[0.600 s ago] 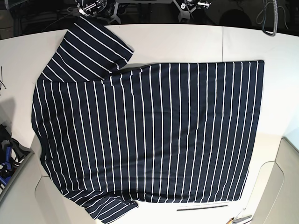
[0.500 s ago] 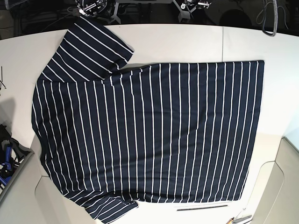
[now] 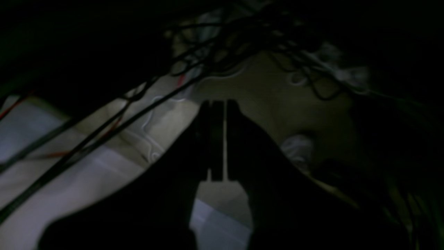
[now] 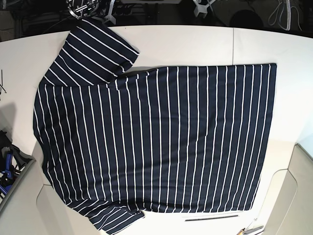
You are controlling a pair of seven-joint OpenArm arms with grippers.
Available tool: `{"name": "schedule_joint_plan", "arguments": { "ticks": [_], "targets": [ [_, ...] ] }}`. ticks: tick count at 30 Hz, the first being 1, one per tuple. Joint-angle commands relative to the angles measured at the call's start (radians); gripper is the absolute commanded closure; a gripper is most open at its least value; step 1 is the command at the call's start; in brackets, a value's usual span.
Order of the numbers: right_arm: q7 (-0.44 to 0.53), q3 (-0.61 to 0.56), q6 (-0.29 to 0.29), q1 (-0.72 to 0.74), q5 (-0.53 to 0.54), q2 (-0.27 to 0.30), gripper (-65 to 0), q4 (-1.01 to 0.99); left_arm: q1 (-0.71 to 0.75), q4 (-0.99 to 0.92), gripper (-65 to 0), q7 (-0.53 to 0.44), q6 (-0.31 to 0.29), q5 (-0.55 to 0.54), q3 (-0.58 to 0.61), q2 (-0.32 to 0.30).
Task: Fold the T-shirt properly
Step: 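Move both grippers in toward the shirt's shoulder corners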
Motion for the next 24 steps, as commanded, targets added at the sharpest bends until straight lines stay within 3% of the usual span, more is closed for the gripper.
{"name": "schedule_joint_plan", "arguments": {
  "ticks": [1,7,14,20,24],
  "targets": [
    [0.002,-0.001,0.023,-0.015,0.012,0.013,-0.8,0.010,0.028,0.039,-4.3,-0.007,-0.007,-0.012,0.000,-0.015],
    [0.002,-0.001,0.031,-0.130,0.129,0.061,-0.8,0.112,0.178,0.239,-4.3,-0.006,-0.007,-0.029,-0.025,-0.065],
    [0.002,-0.001,0.058,-0.343,0.270,0.145,-0.8,0.381,0.373,0.444,-4.3,-0.006,-0.009,-0.029,-0.229,-0.074],
    [0.001,-0.001,0.058,-0.527,0.355,0.222,-0.8,0.678,0.537,0.663,-4.3,0.067,-0.114,-0.132,-0.370,-0.074],
    [-0.026,0.007,0.059,-0.643,0.407,0.269,-0.8,0.888,0.644,0.831,-4.3,0.120,-0.124,-0.202,-0.420,-0.074]
  ]
}}
